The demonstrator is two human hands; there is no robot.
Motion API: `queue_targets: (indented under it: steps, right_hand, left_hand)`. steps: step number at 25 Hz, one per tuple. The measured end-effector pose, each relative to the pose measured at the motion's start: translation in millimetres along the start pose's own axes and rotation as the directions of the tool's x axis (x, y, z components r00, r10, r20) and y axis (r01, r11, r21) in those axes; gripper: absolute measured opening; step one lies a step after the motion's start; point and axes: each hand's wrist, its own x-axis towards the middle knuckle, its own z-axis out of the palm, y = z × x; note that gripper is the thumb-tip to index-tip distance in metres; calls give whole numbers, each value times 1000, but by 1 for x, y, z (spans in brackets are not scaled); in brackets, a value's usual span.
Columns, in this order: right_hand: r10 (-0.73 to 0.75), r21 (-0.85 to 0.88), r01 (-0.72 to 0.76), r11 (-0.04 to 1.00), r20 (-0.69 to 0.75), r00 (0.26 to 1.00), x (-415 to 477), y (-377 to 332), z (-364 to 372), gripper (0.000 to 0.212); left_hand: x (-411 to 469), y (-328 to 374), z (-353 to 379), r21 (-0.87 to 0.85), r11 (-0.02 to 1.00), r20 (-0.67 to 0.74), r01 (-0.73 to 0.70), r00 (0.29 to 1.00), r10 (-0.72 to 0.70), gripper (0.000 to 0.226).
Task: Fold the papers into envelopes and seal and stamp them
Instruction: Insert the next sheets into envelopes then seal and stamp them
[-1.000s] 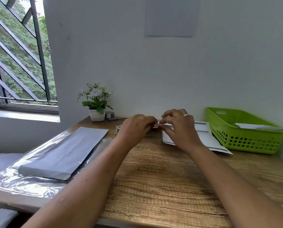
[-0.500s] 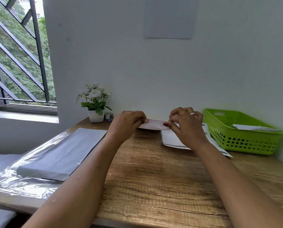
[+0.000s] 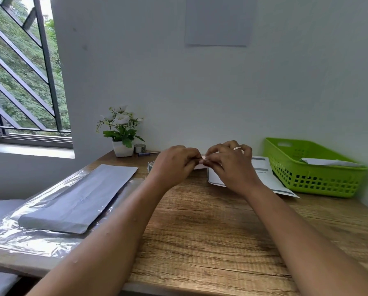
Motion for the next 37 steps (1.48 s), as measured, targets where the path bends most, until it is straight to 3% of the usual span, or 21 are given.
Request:
queue_targets:
  steps: [5, 13, 17, 19, 21, 23, 25, 27, 29, 31, 34, 37]
  right_hand:
    - [120, 48, -120, 992, 0, 993, 2, 12, -3, 25]
    - [132, 105, -129, 986, -17, 991, 5, 8, -4, 29]
    - [-66, -143, 49, 989, -117, 991, 3, 8, -8, 18]
    - [-158, -163, 137, 977, -120, 980, 5, 1, -8, 9]
    - [-175, -85, 166, 982, -113, 978, 8, -4, -9, 12]
    - [-77, 78, 90, 993, -158, 985, 12, -1, -13, 14]
    - [40, 211, 23, 977, -289, 957, 14, 8, -19, 13]
    - [165, 309, -25, 951, -438, 884, 14, 20, -28, 11]
    - [331, 438, -95, 894, -503, 798, 13, 32, -36, 11]
    - [487, 575, -177, 799, -446, 751, 12, 45, -36, 13]
    - [640, 801, -231, 552, -229, 734, 12, 55, -30, 13]
    - [739, 902, -316, 294, -5, 674, 11, 61, -30, 14]
  left_hand:
    - [2, -18, -13, -138, 988, -24, 64, 997, -68, 11]
    - [2, -19, -15, -187, 973, -98, 137, 983, -157, 9]
    - [2, -12, -9, -130, 988, -130, 82, 987, -99, 10]
    - [2, -1, -5, -107, 994, -155, 34, 987, -50, 13]
    - [3, 11, -3, -182, 983, -184, 23, 981, -57, 20]
    - [2, 13, 0, -257, 965, -177, 57, 979, -105, 33]
    - [1, 3, 2, -214, 968, -156, 131, 974, -166, 50]
    - [1, -11, 1, -175, 950, -186, 259, 939, -290, 57]
    - [1, -23, -2, -208, 894, -209, 397, 875, -437, 61]
    - [1, -30, -3, -313, 826, -186, 469, 822, -538, 65]
    - [0, -28, -5, -507, 707, -97, 493, 783, -615, 69]
    - [1, -22, -9, -694, 525, 33, 492, 751, -660, 66]
